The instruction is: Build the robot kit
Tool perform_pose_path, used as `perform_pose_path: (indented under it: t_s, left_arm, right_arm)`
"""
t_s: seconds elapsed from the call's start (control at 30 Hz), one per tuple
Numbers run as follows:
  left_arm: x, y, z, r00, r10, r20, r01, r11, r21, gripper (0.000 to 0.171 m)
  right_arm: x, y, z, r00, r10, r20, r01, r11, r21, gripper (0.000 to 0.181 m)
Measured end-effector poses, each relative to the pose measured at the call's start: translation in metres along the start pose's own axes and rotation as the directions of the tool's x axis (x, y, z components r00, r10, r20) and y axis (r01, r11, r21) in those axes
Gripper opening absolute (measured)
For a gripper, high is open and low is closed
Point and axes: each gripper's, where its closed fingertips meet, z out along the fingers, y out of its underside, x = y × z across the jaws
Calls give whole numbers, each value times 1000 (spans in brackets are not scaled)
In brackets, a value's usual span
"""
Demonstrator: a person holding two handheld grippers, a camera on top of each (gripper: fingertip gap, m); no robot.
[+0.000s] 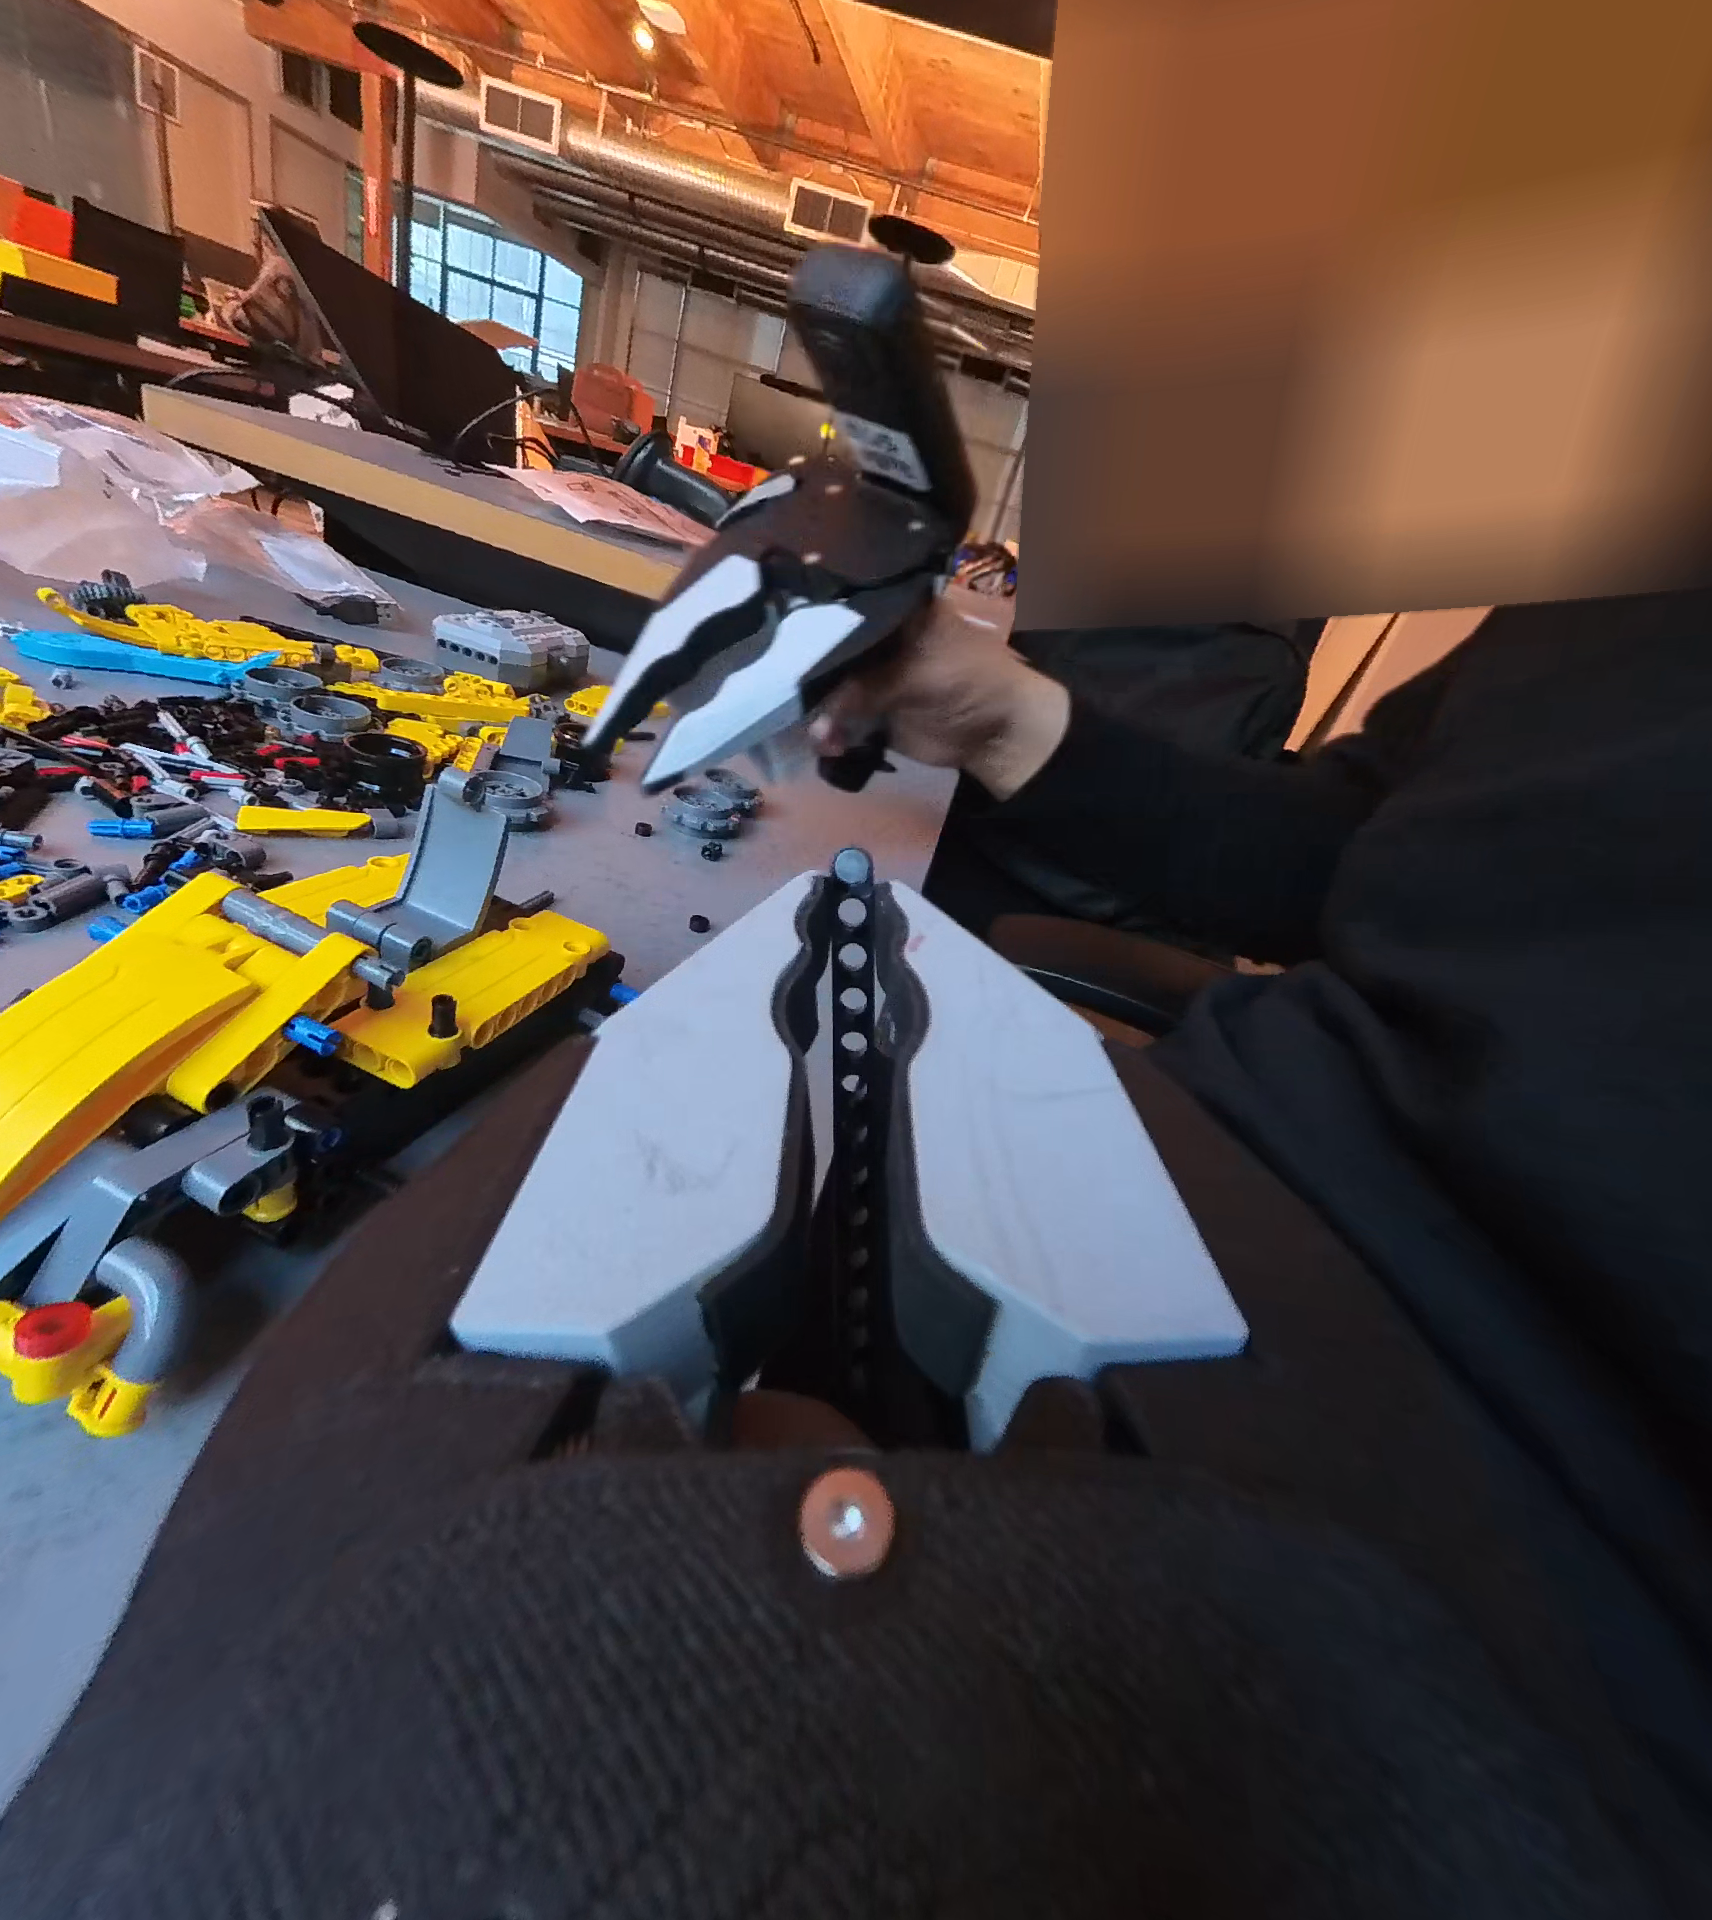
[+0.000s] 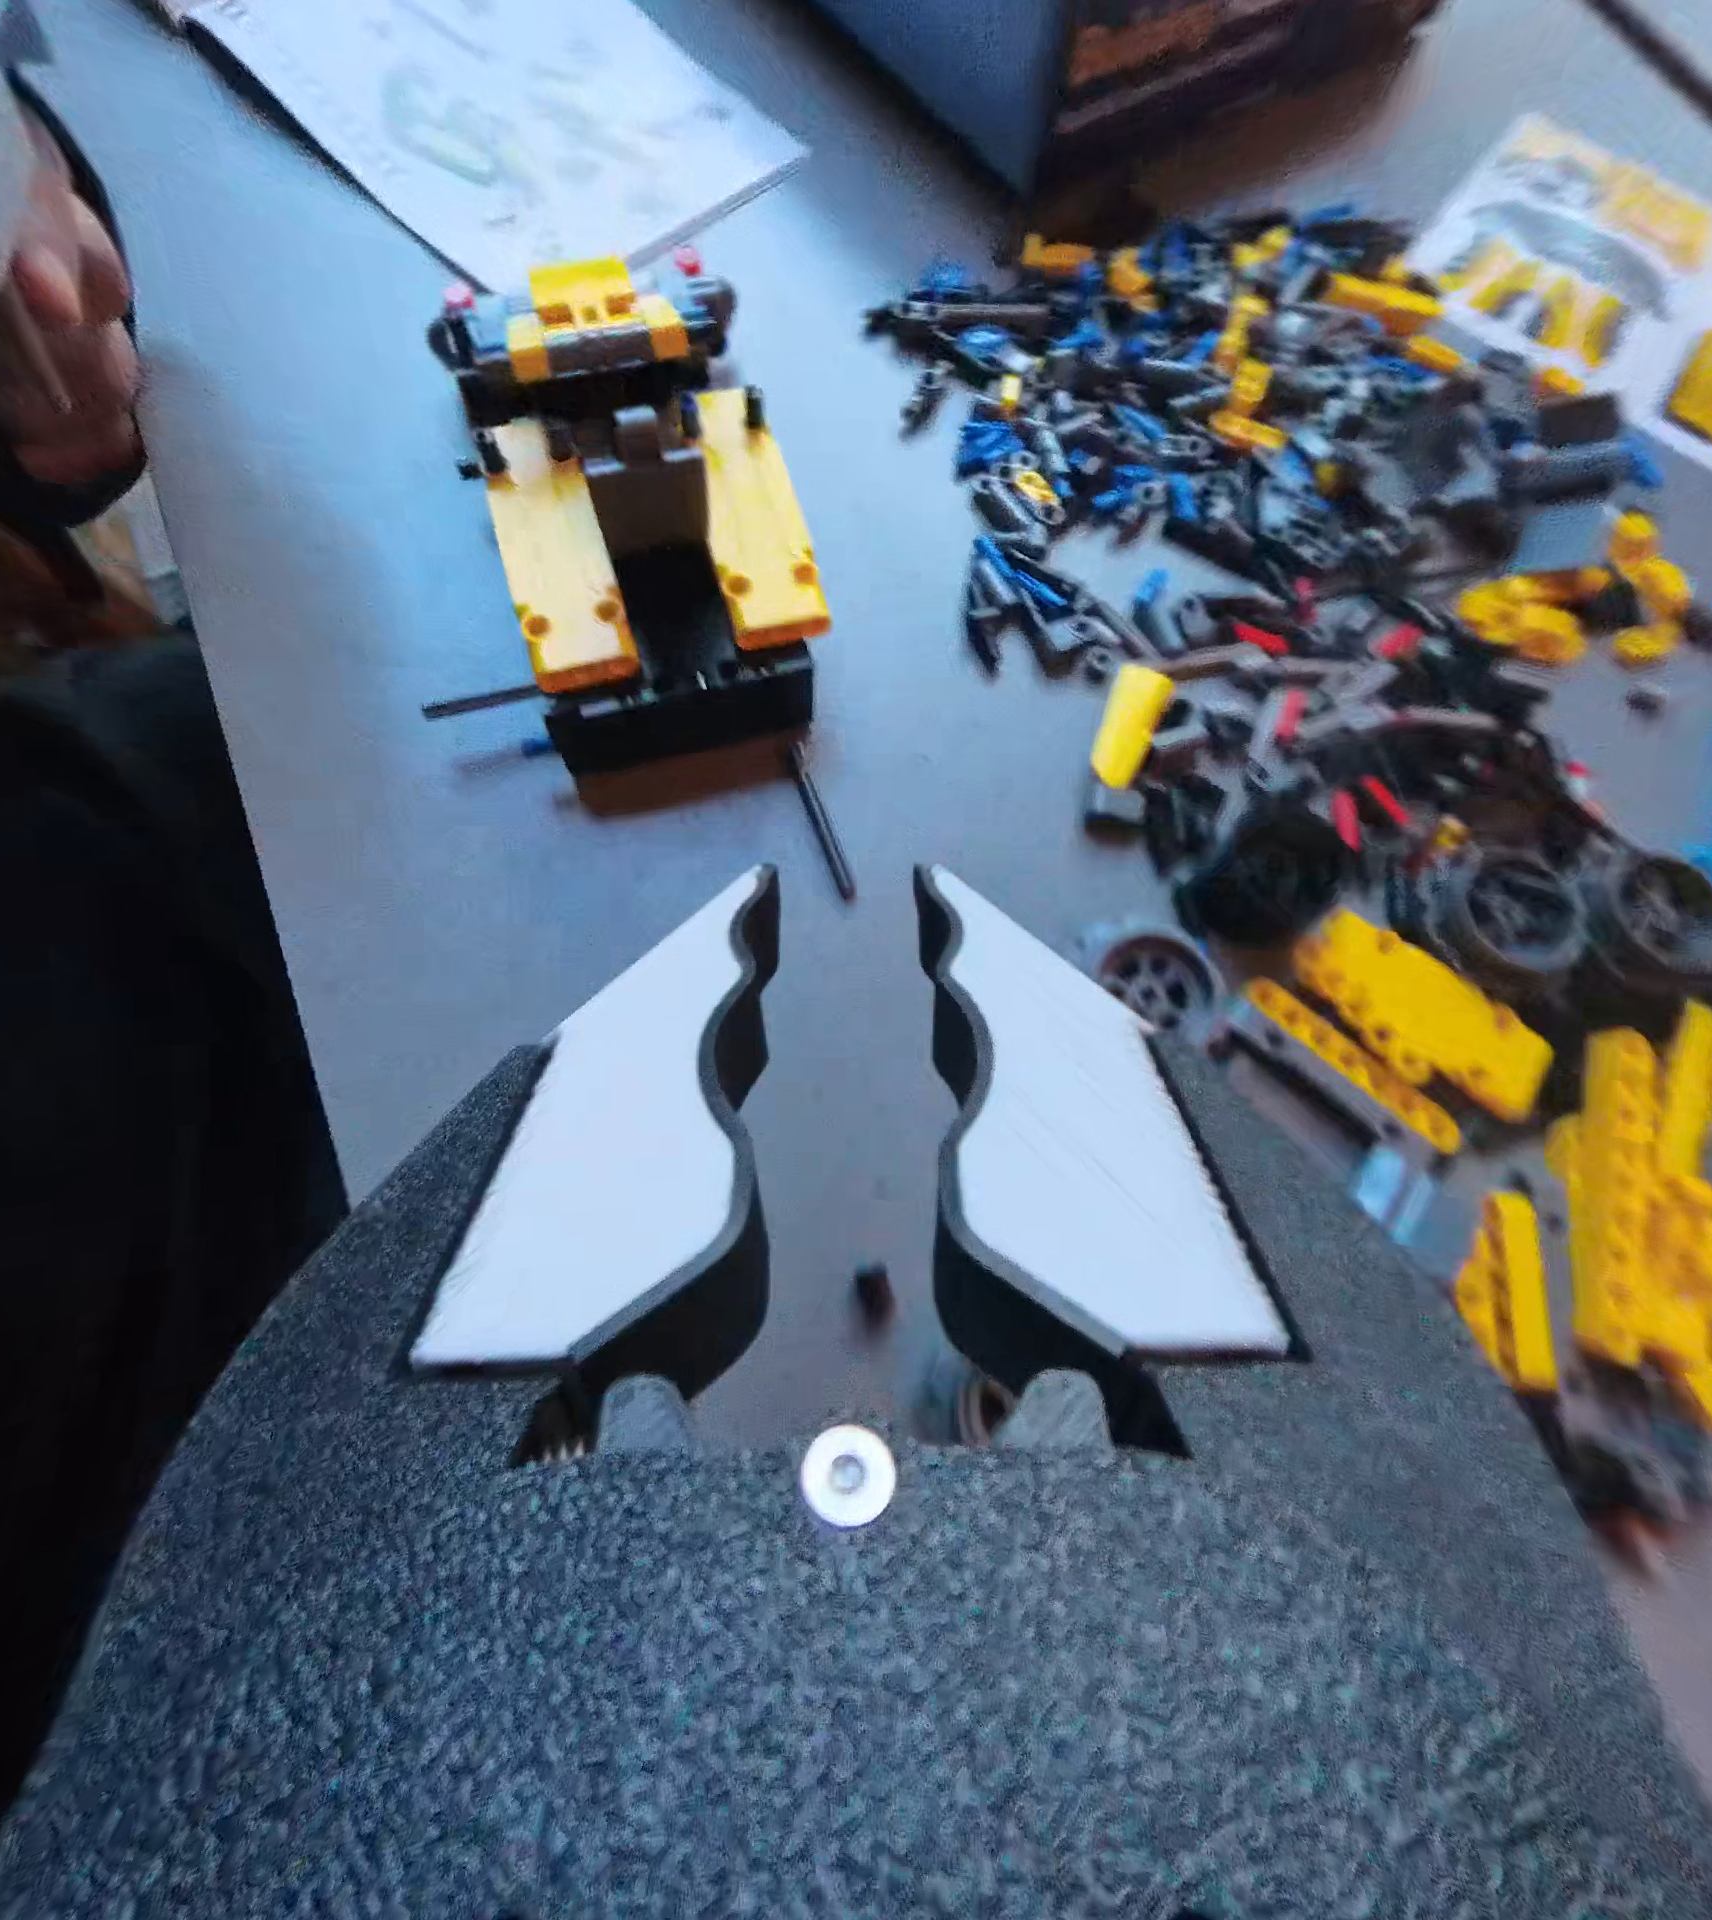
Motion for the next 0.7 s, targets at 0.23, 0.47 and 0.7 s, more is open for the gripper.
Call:
perform_pose_path:
  t_s: [0.23, 0.47, 0.7]
  left_arm:
    - [2, 0, -3, 1000, 13, -8, -13, 1000, 3, 4]
    - [0, 2, -5, 1000, 0, 1, 0, 1000, 5, 4]
    - [-1, 3, -3, 1000, 3, 6, -3, 1000, -2, 4]
  right_arm:
    - [-13, 10, 57, 983, -28, 182, 68, 974, -218, 4]
    - [-6, 29, 31, 987, 55, 152, -20, 975, -220, 23]
    - [-22, 13, -8, 994, 60, 89, -56, 997, -43, 31]
